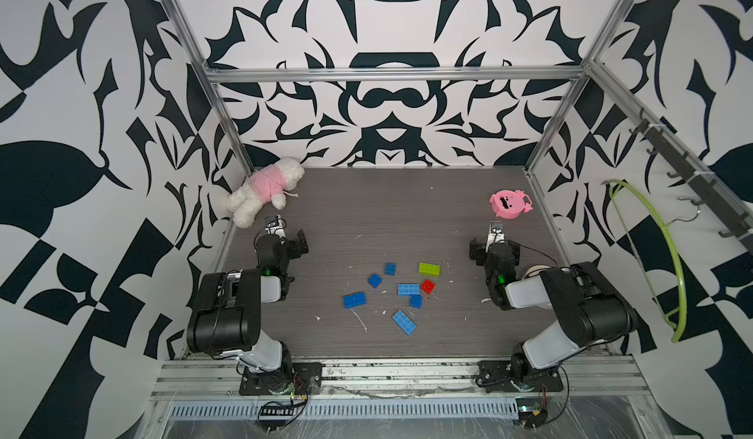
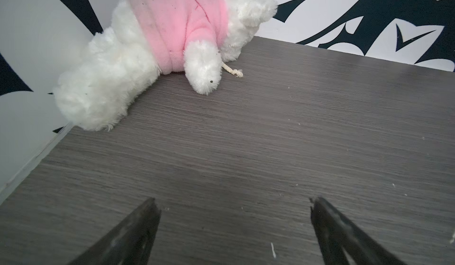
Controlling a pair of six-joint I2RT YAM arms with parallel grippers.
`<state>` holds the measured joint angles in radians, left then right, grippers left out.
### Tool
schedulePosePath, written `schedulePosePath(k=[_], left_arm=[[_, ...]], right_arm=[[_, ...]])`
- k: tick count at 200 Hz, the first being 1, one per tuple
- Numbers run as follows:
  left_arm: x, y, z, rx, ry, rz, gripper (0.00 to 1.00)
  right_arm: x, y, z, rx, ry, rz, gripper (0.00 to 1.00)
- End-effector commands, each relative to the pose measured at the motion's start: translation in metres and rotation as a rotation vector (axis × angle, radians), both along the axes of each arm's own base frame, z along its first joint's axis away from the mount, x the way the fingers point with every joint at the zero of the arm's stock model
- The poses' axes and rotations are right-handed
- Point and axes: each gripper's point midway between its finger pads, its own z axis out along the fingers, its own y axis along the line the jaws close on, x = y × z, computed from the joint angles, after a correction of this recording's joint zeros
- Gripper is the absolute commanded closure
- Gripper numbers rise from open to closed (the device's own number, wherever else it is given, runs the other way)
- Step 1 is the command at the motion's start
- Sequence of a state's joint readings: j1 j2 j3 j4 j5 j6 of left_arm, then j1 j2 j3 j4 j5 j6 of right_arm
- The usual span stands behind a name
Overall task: Assemble a heart with lego
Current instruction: Adjust the lego brick at the center of the board.
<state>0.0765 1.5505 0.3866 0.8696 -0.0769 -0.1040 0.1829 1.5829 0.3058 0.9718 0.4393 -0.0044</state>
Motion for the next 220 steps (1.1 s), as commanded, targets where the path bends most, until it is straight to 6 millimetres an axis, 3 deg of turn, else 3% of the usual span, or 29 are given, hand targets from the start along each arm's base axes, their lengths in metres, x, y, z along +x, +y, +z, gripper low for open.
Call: schedulePosePath(k=[1,129,145,165,178,187,195,207,210,220], left_arm=[[0.000,-0.001,0.002,0.002,-0.002,-0.012,0.01],[0.000,0.000,0.003,0.002,-0.005,-0.008,0.01],[0.000,0.002,0.007,0.000,-0.019,0.006,0.01],[-0.003,0.004,0.020,-0.004,-0.016,0.023,0.01],[-0.009,0.012,0.028,-0.028,0.027,0.086,0.01],[-0.017,0.025,0.031,-0.083,0.090,0.198,0.01],[-0.023,0.030,0.034,-0.122,0.143,0.251,0.01],[-0.024,0.023,0.032,-0.155,0.193,0.227,0.01],[-0.024,0.020,0.042,-0.161,0.168,0.211,0.01],[-0.026,0.012,0.047,-0.200,0.159,0.178,0.01]], right_arm=[[0.009,0.001,0.018,0.016,-0.056,-0.002,0.00],[0.009,0.001,0.019,0.016,-0.059,0.000,0.00],[0.007,0.007,0.027,0.002,-0.076,0.047,0.00],[0.002,0.015,0.054,-0.004,-0.064,0.085,0.00],[-0.001,0.019,0.073,0.113,-0.031,0.067,0.00],[-0.002,0.031,0.082,0.216,-0.006,0.094,0.01],[-0.002,0.056,0.088,0.331,0.012,0.204,0.00],[-0.005,0.092,0.090,0.487,0.068,0.355,0.00],[-0.006,0.100,0.092,0.516,0.084,0.390,0.00],[-0.013,0.124,0.091,0.586,0.153,0.488,0.01]])
